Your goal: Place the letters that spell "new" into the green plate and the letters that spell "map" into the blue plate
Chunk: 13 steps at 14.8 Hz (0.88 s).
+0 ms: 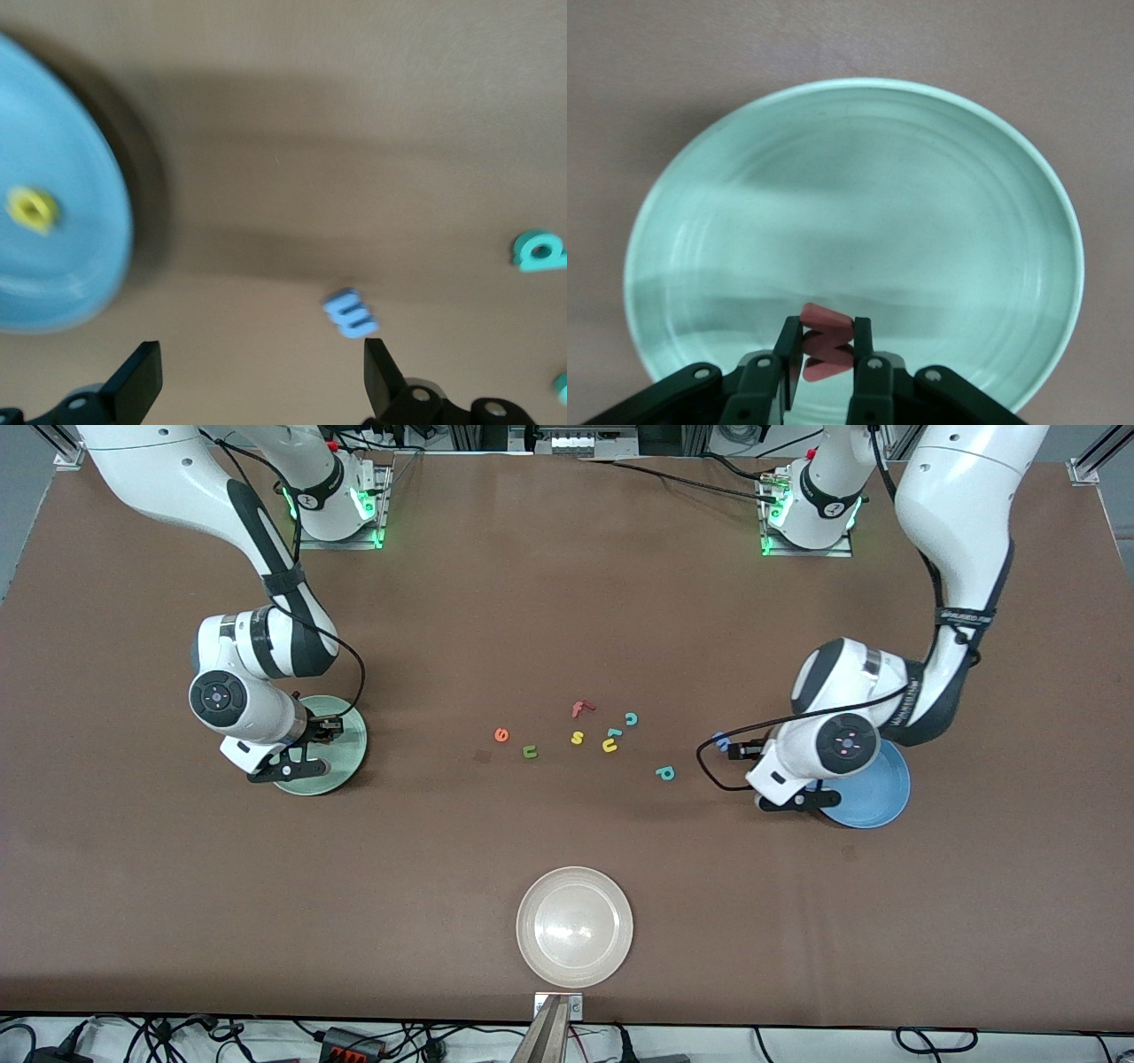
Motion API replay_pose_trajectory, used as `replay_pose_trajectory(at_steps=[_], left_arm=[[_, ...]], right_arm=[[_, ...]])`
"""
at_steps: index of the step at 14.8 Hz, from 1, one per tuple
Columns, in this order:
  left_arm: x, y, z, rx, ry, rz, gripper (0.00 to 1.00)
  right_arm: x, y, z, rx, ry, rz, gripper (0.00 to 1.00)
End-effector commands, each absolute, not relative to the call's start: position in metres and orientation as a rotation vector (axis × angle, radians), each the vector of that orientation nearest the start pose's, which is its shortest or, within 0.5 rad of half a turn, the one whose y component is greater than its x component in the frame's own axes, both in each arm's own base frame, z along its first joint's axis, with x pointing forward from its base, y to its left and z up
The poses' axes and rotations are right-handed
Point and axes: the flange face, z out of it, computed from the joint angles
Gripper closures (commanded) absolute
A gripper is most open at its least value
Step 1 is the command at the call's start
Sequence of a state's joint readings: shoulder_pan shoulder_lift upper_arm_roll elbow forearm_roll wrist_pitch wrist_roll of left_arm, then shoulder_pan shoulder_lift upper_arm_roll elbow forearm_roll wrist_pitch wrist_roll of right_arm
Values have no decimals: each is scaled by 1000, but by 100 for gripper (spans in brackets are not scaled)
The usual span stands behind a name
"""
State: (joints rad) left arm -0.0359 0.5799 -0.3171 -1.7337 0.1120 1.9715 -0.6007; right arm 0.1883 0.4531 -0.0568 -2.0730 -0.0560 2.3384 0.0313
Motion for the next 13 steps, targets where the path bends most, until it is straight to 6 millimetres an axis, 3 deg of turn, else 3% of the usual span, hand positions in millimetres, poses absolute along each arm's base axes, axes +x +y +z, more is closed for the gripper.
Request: replay_pose_trajectory(at_steps=[1,2,6,7,8,10,13], left_arm=[[585,-216,221,-2972,-607,548,0],[578,-215,210,-2979,-681,543,0],[544,-218,168,-3046,-816,388,0],[541,-218,167,-3058,-817,361,0],[541,-217,168,-3060,-820,357,7],[542,-218,170,-3060,-822,355,43],[542,-218,172,-3067,-804,347,64]], right_arm=[[565,70,191,-3198,-232,270,16],[569,72,203,-3199,-235,243,0],[590,83,269,-3193,-239,183,0],[598,91,280,-3189,-251,190,0],[600,110,284,-3181,-284,204,0],[591,155,279,-3164,-343,208,0],[585,207,272,-3127,-401,209,0]])
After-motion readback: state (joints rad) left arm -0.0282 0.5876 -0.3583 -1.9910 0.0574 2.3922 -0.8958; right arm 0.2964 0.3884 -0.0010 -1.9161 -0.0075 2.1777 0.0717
